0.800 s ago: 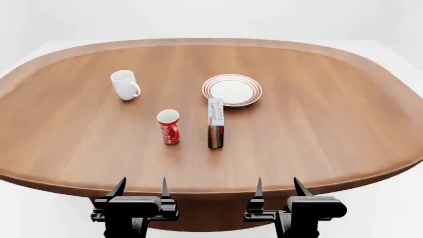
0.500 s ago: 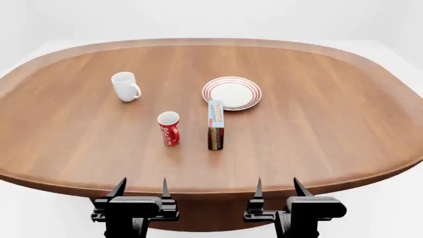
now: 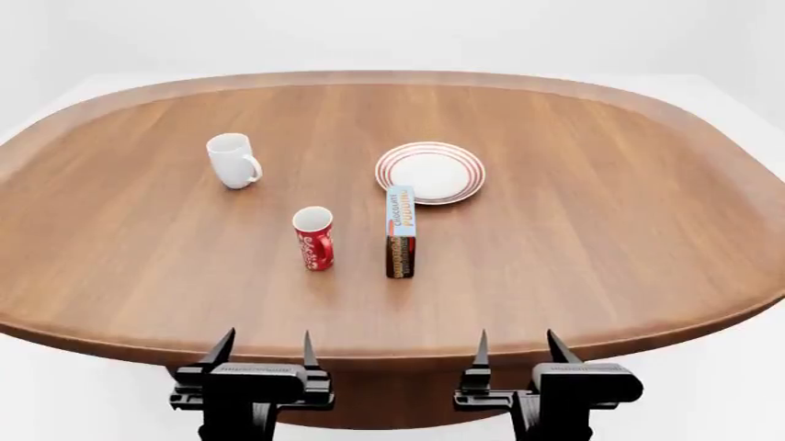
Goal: Pick up the white mug and put it on the plate, and put the chocolate pudding to the right of the plate.
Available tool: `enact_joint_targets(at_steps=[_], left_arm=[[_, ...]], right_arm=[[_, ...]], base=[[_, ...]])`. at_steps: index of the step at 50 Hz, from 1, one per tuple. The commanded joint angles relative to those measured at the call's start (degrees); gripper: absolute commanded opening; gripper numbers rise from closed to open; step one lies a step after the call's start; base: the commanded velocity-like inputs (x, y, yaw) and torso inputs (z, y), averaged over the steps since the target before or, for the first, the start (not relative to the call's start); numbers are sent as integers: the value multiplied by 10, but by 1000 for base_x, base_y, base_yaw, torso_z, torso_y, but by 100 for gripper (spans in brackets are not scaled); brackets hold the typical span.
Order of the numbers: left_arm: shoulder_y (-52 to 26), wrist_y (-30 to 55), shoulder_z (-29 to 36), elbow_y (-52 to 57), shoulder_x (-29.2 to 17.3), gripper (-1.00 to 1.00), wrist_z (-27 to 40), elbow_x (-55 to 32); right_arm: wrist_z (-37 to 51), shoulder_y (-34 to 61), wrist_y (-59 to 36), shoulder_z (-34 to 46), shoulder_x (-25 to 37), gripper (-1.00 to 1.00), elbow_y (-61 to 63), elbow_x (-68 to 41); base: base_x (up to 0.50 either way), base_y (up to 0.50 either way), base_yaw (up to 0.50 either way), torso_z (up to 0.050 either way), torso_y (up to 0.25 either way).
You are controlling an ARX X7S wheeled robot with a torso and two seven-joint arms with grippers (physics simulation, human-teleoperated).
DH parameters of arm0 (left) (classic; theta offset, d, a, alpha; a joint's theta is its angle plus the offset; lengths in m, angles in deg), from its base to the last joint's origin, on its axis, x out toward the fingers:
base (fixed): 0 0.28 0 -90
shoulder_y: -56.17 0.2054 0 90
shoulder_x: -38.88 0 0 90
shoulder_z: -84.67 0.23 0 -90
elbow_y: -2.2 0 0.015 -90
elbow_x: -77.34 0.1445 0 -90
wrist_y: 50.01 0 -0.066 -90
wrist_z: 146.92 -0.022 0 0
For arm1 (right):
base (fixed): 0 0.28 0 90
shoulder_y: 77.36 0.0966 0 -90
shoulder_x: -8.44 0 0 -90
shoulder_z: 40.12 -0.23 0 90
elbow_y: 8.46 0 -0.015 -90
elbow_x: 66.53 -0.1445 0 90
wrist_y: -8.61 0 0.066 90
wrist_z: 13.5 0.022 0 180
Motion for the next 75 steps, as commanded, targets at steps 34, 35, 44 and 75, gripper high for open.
enact_joint_targets(at_steps=[34, 35, 44, 75], left_arm=[[-56, 21, -220, 402, -90, 100, 140, 59], [-57, 14, -226, 402, -91, 100, 143, 57], [-60, 19, -279, 437, -103, 100, 162, 56], [-58, 24, -283, 446, -111, 100, 172, 57]], right_arm=[[92, 119, 26, -194, 85, 100, 413, -31], [93, 121, 29, -197, 86, 100, 418, -31], [103, 134, 44, -219, 99, 100, 461, -32], [84, 119, 81, -187, 114, 100, 473, -59]], base=[[0, 0, 0, 0, 0], [0, 0, 0, 0, 0], [0, 0, 0, 0, 0], [377, -35, 0, 0, 0]])
